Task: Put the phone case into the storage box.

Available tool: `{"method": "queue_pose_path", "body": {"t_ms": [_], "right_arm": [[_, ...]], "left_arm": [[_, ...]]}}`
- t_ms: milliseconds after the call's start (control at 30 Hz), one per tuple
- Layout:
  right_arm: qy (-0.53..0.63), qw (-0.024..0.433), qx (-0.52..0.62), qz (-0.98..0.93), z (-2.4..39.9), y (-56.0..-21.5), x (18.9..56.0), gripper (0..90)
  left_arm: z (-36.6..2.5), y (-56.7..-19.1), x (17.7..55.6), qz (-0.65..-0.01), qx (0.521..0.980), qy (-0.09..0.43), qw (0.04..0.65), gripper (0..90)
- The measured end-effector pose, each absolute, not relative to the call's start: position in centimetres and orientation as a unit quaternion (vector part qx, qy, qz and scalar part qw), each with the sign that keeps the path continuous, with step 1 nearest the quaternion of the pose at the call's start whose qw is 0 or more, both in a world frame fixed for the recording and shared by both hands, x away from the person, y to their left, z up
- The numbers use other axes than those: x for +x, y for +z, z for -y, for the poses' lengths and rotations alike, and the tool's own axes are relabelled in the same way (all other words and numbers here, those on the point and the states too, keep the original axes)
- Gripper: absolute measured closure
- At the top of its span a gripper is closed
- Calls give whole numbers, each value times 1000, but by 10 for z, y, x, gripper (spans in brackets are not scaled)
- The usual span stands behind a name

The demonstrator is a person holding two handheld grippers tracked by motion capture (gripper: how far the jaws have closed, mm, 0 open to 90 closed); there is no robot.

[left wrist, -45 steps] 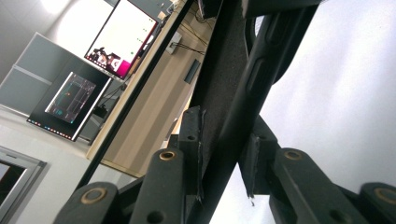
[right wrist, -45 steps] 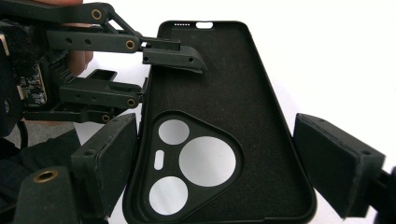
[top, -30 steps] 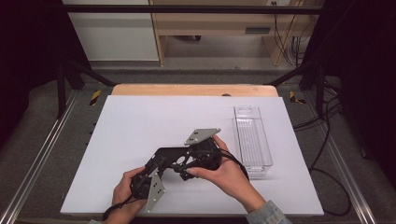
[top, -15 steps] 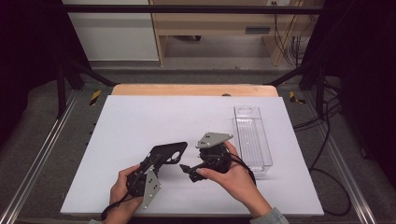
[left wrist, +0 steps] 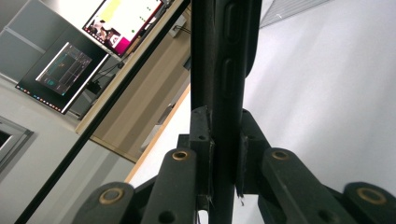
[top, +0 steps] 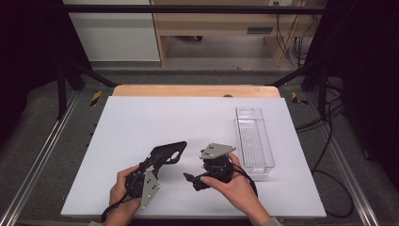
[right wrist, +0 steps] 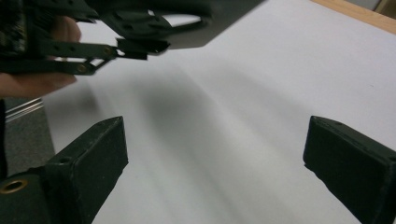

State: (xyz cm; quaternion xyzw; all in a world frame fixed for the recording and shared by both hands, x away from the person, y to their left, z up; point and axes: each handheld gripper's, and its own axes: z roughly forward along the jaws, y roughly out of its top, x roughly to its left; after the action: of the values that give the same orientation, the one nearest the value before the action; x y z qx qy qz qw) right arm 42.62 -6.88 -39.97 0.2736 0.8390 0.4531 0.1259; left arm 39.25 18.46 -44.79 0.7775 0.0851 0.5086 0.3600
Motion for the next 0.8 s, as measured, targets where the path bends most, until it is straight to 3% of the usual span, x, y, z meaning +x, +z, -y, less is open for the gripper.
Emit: {"method": "queue_pose_path", "body": {"t_ms": [233, 333, 800], "right_arm": [[474, 134, 290, -820, 72, -414, 428, 72], [481, 159, 291, -811, 75, -415, 426, 72], [462, 214, 263, -820, 71, -424, 414, 69]], "left_arm": [[-186, -445, 392, -89, 771, 508, 373, 804], [-186, -443, 392, -94, 769, 502, 385, 804], [-205, -436, 399, -183, 742, 413, 495, 804]]}}
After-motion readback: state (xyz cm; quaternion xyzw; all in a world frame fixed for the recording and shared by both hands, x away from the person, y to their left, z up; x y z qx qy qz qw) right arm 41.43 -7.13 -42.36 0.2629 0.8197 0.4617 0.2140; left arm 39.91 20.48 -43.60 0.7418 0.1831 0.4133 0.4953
